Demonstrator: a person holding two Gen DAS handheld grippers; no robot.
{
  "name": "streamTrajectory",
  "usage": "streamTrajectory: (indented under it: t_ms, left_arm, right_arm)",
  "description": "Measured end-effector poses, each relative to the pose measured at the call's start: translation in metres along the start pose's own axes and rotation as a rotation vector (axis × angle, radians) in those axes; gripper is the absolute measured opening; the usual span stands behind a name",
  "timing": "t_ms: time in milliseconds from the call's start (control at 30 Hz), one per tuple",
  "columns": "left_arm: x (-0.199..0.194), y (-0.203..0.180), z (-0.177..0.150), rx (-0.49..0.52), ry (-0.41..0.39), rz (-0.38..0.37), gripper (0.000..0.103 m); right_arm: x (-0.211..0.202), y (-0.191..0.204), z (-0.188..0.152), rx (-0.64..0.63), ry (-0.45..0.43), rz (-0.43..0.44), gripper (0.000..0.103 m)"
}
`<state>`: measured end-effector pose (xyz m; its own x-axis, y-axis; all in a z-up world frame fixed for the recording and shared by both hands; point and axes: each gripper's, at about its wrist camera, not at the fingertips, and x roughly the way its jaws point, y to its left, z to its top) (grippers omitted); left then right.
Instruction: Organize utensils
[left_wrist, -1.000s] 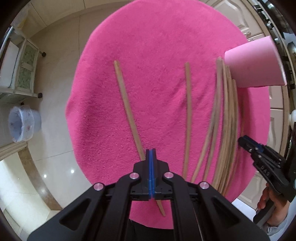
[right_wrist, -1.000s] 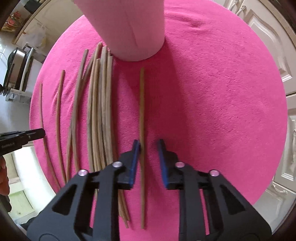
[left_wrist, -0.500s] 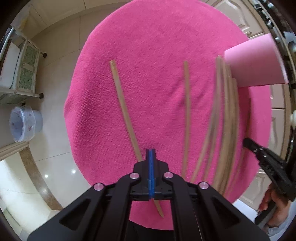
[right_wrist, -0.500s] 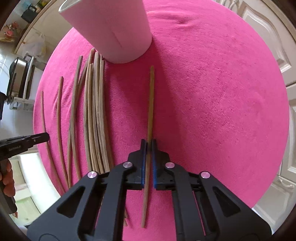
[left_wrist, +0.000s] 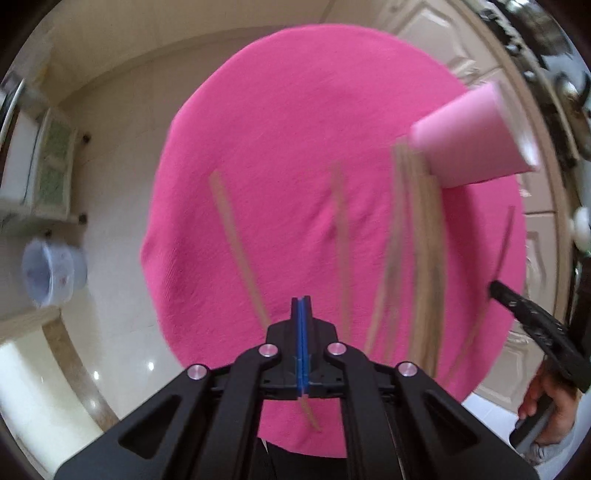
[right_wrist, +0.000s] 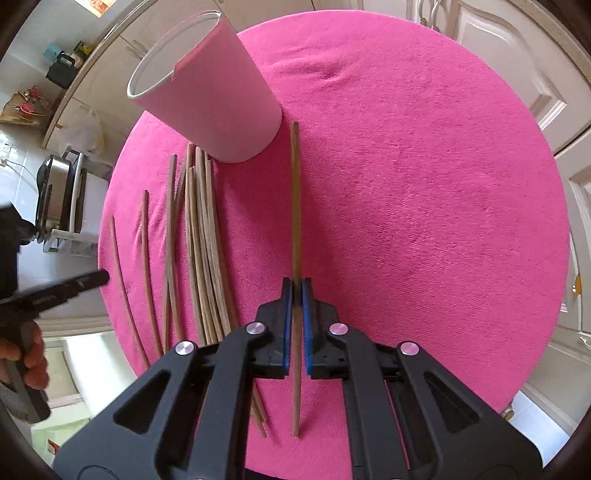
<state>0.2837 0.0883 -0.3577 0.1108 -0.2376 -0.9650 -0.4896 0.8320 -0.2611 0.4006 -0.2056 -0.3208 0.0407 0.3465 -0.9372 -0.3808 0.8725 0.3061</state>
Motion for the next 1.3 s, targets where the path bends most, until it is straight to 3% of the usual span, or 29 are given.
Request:
streamTrajectory:
  t_ms: [100, 133, 167, 300, 533, 600, 667, 833, 967, 1133, 1300]
  left_arm:
    - [0.009, 0.011, -0.006, -0.044, -0.007, 0.007, 0.007]
    - [0.011, 0.012, -0.004, -0.047, -0.012, 0.018, 0.021]
    - [0.013, 0.014, -0.005, -0.053, -0.016, 0.032, 0.027]
    - [0.020, 0.020, -0.008, -0.072, -0.030, 0.011, 0.027]
    - [0.024, -0.001, -0.001, -0.001, -0.038, 0.086, 0.026]
    - [0.026, -0.008, 0.000, 0.022, -0.024, 0.132, 0.023]
    - [0.027, -0.014, 0.003, 0.011, -0.010, 0.187, 0.011]
    - [0.029, -0.016, 0.012, -0.028, 0.031, 0.214, 0.009]
    - [0.028, -0.008, 0.018, -0.069, 0.063, 0.195, 0.007]
    - [0.024, 0.013, 0.020, -0.169, 0.083, 0.085, 0.005]
    - [0.017, 0.015, 0.009, -0.171, 0.060, 0.029, 0.005]
  right_arm:
    - [0.007, 0.011, 0.002, -0.004, 0.008, 0.010, 0.005]
    - [0.010, 0.012, 0.001, -0.010, 0.013, 0.012, 0.005]
    - [0.010, 0.015, 0.004, -0.011, 0.016, 0.013, 0.005]
    - [0.016, 0.016, 0.004, -0.021, 0.032, 0.019, 0.005]
    - [0.022, 0.016, 0.009, -0.033, 0.050, 0.019, 0.005]
    - [0.026, 0.018, 0.010, -0.035, 0.056, 0.016, 0.005]
    - [0.028, 0.019, 0.011, -0.038, 0.058, 0.012, 0.005]
    - [0.030, 0.019, 0.011, -0.039, 0.068, 0.014, 0.005]
    - [0.029, 0.017, 0.009, -0.035, 0.067, 0.018, 0.005]
    - [0.022, 0.014, 0.005, -0.030, 0.048, 0.024, 0.005]
    - [0.009, 0.009, 0.002, -0.012, 0.012, 0.033, 0.005]
